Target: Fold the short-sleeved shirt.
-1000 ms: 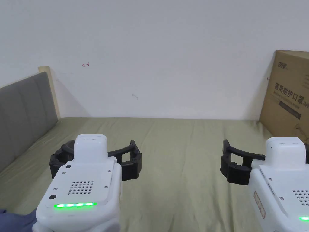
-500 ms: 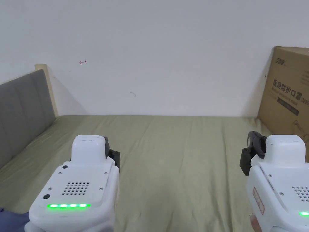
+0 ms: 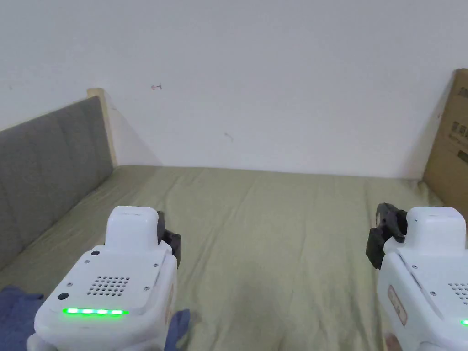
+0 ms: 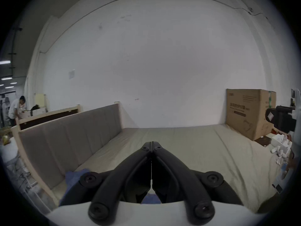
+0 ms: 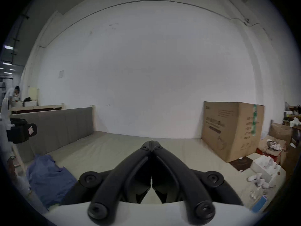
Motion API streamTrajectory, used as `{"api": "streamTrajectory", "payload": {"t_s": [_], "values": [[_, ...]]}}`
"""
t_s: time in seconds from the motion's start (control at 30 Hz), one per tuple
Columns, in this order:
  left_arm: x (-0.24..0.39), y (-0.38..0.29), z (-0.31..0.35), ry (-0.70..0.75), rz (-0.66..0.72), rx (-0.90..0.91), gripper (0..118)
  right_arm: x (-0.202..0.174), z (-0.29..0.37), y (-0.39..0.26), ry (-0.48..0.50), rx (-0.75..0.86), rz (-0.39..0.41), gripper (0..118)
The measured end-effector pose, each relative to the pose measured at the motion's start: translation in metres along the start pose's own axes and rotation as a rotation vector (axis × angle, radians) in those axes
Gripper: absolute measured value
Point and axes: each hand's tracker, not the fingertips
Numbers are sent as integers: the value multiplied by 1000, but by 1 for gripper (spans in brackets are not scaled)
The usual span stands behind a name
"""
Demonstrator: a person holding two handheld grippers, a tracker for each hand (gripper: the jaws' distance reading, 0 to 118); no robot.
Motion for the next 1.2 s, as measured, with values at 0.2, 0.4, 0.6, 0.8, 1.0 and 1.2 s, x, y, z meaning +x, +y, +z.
{"api": "streamTrajectory", "payload": {"t_s": [0.2, 0.4, 0.6, 0.8, 1.0, 1.2], "values": [[-103, -12, 27, 257, 98, -27, 0, -76, -19, 3, 260, -42, -39, 0], [-150, -29, 30, 330, 122, -124, 0, -99, -27, -4, 333, -98, -69, 0], [-203, -87, -61, -9, 443, -715, 21, -84, -35, -23, 353, -212, -7, 0], [-217, -187, -128, 49, 589, -950, 112, -57, -45, -49, 317, -316, 0, 0], [-202, -276, -177, 96, 242, -1187, 118, -31, -60, -76, 256, -407, 9, 0], [-175, -253, -162, 146, 169, -1099, 115, -31, -60, -82, 219, -460, -52, 0]]}}
